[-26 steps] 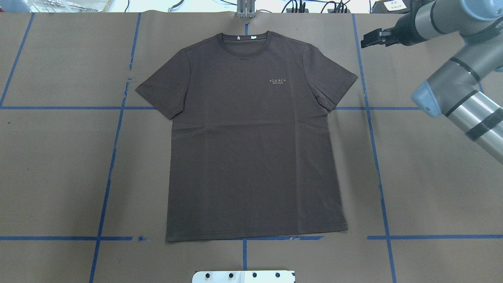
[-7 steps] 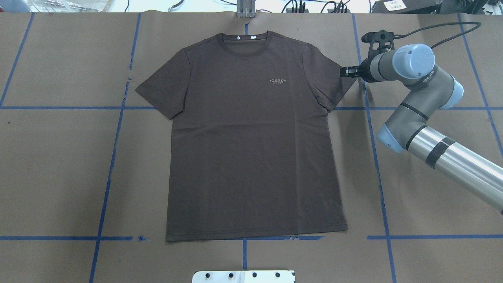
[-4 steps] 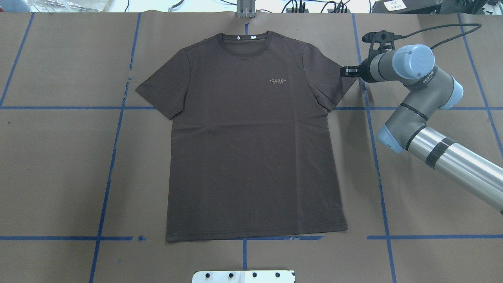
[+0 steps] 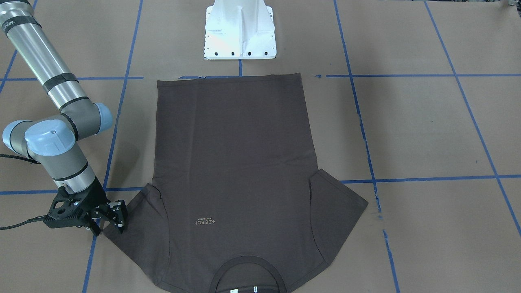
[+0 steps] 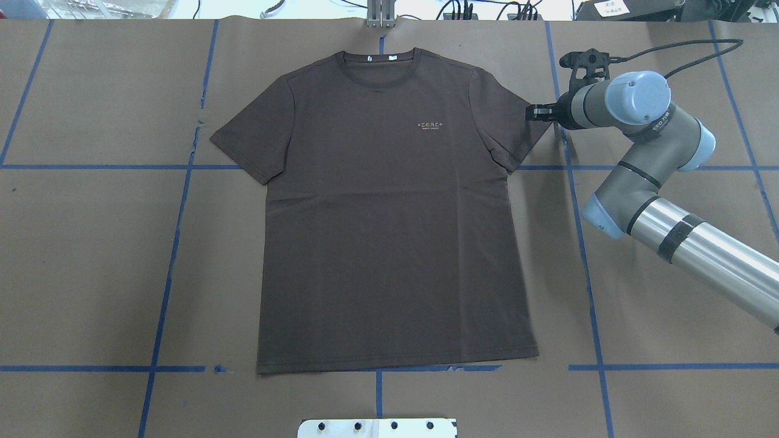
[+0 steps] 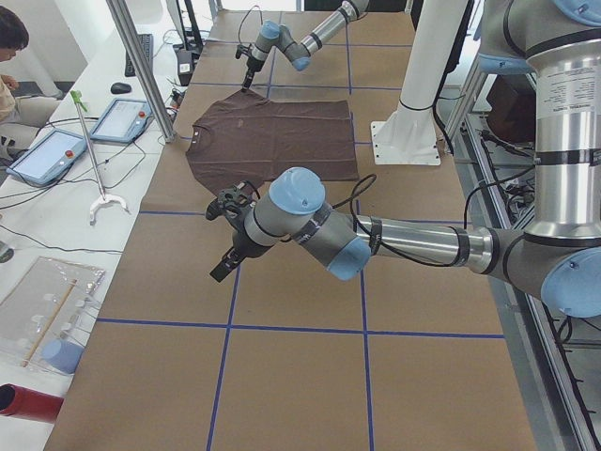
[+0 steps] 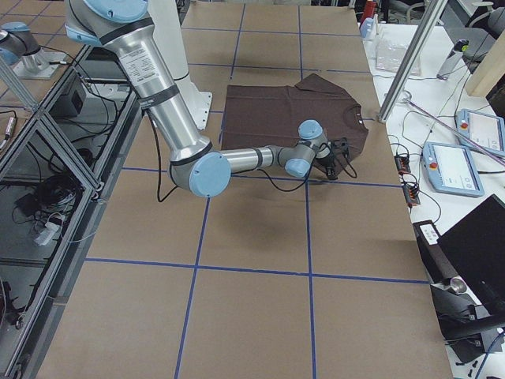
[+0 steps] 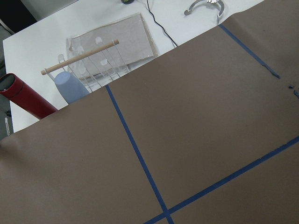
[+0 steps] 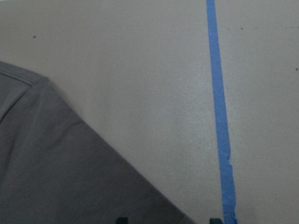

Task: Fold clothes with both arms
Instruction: 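Grasp the sleeve with the right gripper and fold it onto the shirt body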

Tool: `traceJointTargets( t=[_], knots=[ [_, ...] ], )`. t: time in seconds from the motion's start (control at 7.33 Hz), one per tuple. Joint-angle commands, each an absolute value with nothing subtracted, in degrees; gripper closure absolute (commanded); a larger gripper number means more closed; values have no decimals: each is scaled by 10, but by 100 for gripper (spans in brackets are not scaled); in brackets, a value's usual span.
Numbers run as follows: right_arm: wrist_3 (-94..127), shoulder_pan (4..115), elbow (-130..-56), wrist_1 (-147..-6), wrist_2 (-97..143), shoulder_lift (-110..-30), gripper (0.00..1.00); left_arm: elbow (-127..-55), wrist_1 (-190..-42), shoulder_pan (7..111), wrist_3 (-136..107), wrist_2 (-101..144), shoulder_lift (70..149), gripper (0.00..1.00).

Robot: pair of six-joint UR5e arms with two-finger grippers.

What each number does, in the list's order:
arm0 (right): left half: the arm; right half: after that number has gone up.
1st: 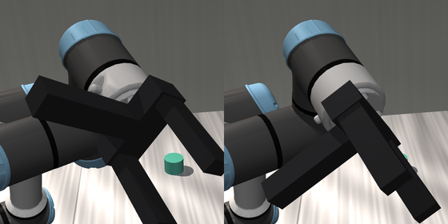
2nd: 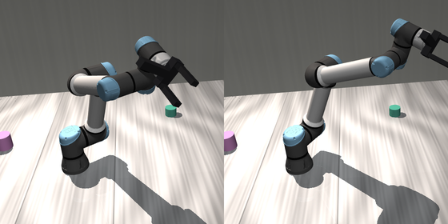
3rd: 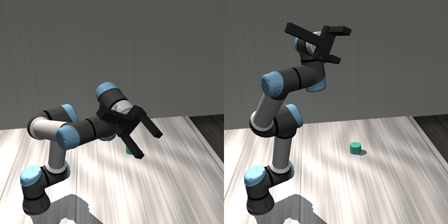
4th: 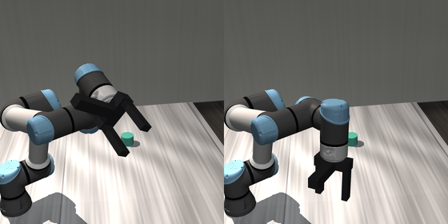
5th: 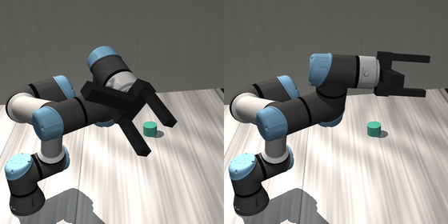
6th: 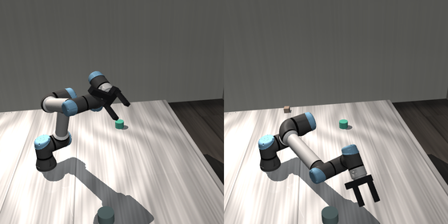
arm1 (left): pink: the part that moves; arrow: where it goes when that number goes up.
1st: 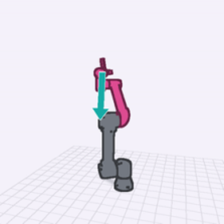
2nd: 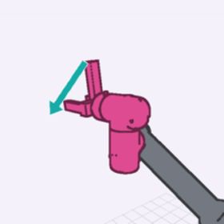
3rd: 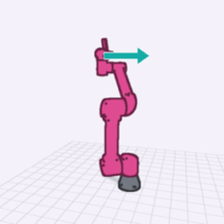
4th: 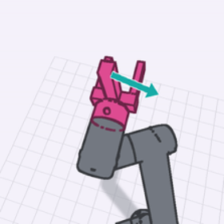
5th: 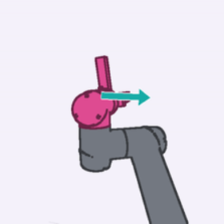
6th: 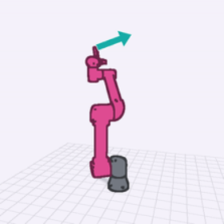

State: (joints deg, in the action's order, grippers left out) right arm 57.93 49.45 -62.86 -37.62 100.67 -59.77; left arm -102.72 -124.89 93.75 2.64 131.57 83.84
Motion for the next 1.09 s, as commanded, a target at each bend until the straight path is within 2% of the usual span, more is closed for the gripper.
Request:
traceJointTargets(
  t=[0.0, 0.14, 0.41, 0.68, 0.96],
  knots=[
    [601, 494, -628, -376, 1006, -597, 83, -1027, -1249, 938, 26, 1316, 838, 0],
    [606, 494, -631, -376, 1007, -592, 100, -1027, -1249, 938, 26, 1316, 838, 0],
    [608, 496, -651, -379, 1009, -587, 100, -1027, -1248, 938, 26, 1316, 838, 0],
    [620, 491, -703, -449, 1007, -566, 100, -1025, -1249, 937, 26, 1316, 838, 0],
    [667, 444, -708, -509, 942, -514, 100, -1023, -1249, 937, 26, 1316, 838, 0]
  ],
)
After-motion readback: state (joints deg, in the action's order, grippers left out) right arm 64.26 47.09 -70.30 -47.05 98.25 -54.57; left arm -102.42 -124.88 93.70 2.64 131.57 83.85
